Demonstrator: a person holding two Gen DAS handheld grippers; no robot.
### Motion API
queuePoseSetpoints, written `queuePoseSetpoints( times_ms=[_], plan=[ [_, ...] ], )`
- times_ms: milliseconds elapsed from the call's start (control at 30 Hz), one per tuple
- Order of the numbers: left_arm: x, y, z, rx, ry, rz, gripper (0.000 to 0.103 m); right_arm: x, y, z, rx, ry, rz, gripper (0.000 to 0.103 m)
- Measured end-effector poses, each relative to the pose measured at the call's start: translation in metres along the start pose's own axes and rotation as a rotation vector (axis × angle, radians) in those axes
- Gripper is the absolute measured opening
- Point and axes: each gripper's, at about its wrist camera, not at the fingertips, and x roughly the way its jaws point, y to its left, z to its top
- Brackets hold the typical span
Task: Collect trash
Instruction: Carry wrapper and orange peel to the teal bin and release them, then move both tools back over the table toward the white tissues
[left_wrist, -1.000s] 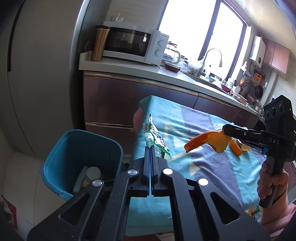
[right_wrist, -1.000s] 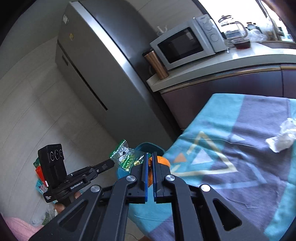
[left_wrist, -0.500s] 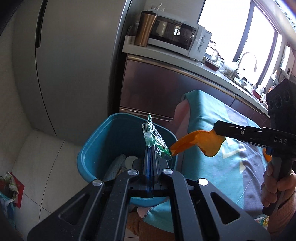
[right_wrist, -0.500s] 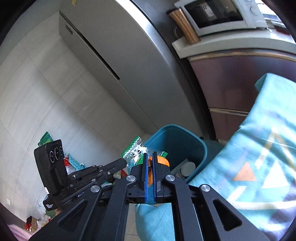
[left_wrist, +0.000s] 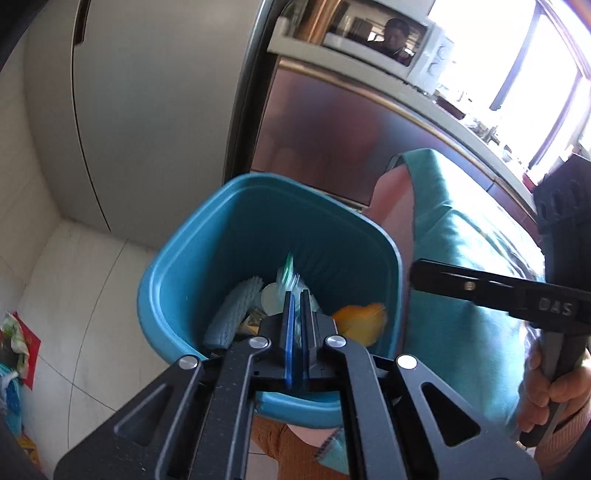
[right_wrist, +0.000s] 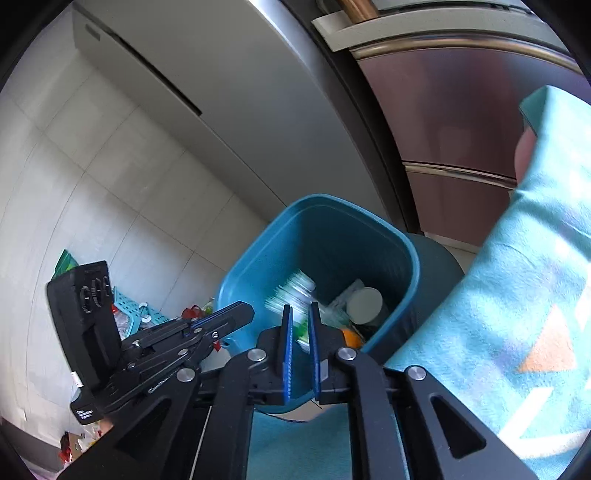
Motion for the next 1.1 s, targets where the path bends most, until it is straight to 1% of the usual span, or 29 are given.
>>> queuePoseSetpoints(
  times_ms=[100,200,267,300,333,367,467,533,600,667,700,833,933,1100],
  plan=[
    [0.01,0.0,-0.004,-0.014,0.021,0.011,0.002,-0.011,0.001,-0.006,0.007,-0.011,0.002,0.009],
    [0.01,-0.004,-0.008,-0.007,0.013,0.003,0.002,-0.023,0.001,-0.009,-0.007,-0.035,0.002,0.011],
    [0.003,-0.013,-0.009,0.018,-0.015,-0.002,0.003,-0.038,0.004,-0.013,-0.026,-0.06,0.004,0.015],
    [-0.001,-0.017,-0.008,0.03,-0.028,-0.009,0.005,-0.046,0.005,-0.018,-0.037,-0.075,0.007,0.016],
    [-0.005,-0.023,-0.007,0.042,-0.044,-0.017,0.01,-0.056,0.007,-0.022,-0.05,-0.093,0.012,0.018],
    [-0.011,-0.03,-0.007,0.061,-0.064,-0.028,0.013,-0.064,0.003,-0.022,-0.063,-0.108,0.01,0.021],
    [-0.025,-0.052,-0.005,0.113,-0.112,-0.061,0.017,-0.094,0.003,-0.034,-0.104,-0.163,-0.015,0.025],
    [-0.033,-0.069,-0.004,0.146,-0.139,-0.094,0.02,-0.116,0.001,-0.041,-0.118,-0.201,-0.033,0.025],
    [-0.04,-0.089,-0.005,0.184,-0.161,-0.133,0.022,-0.139,-0.007,-0.051,-0.116,-0.242,-0.057,0.028],
    [-0.045,-0.108,-0.005,0.217,-0.172,-0.171,0.027,-0.159,-0.016,-0.06,-0.11,-0.282,-0.089,0.031],
    [-0.045,-0.118,-0.006,0.233,-0.172,-0.188,0.028,-0.167,-0.019,-0.064,-0.104,-0.298,-0.105,0.032],
    [-0.04,-0.17,-0.005,0.311,-0.157,-0.264,0.032,-0.205,-0.041,-0.086,-0.06,-0.356,-0.175,0.032],
    [-0.033,-0.216,-0.009,0.381,-0.135,-0.319,0.038,-0.228,-0.065,-0.101,-0.01,-0.394,-0.233,0.034],
    [-0.008,-0.289,-0.016,0.475,-0.077,-0.372,0.04,-0.267,-0.108,-0.124,0.089,-0.444,-0.325,0.034]
  ],
)
